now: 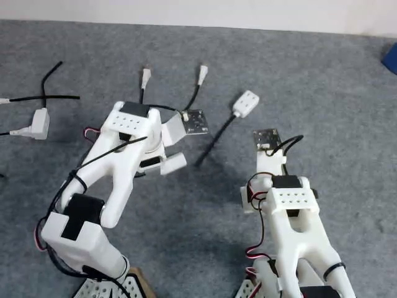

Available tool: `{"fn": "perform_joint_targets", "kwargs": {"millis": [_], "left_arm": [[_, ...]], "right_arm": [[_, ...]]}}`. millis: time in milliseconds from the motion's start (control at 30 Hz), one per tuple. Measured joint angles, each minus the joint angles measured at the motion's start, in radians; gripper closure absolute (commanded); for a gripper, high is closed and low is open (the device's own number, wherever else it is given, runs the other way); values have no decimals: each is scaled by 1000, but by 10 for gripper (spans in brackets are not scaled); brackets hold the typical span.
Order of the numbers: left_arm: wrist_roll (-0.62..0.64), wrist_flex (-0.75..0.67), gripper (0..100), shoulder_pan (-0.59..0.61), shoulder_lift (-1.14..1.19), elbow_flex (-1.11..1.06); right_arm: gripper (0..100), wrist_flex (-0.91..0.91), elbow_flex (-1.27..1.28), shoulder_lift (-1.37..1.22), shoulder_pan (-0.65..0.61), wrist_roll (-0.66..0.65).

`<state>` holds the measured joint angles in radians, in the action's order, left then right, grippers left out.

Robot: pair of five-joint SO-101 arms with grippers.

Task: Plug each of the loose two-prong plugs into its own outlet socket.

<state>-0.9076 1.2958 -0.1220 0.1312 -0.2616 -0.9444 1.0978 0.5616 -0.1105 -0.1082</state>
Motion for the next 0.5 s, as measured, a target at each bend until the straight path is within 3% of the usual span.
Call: {"fn": "perform_joint_targets", "kwargs": {"millis": [233,400,500], "left_arm": [[28,9,845,-8,-44,21],[98,9,740,-77,-54,21],[98,9,750,-92,-54,21]], "right_arm": [[430,0,0,0,0,0],[430,0,0,0,0,0],[430,0,0,0,0,0]]}}
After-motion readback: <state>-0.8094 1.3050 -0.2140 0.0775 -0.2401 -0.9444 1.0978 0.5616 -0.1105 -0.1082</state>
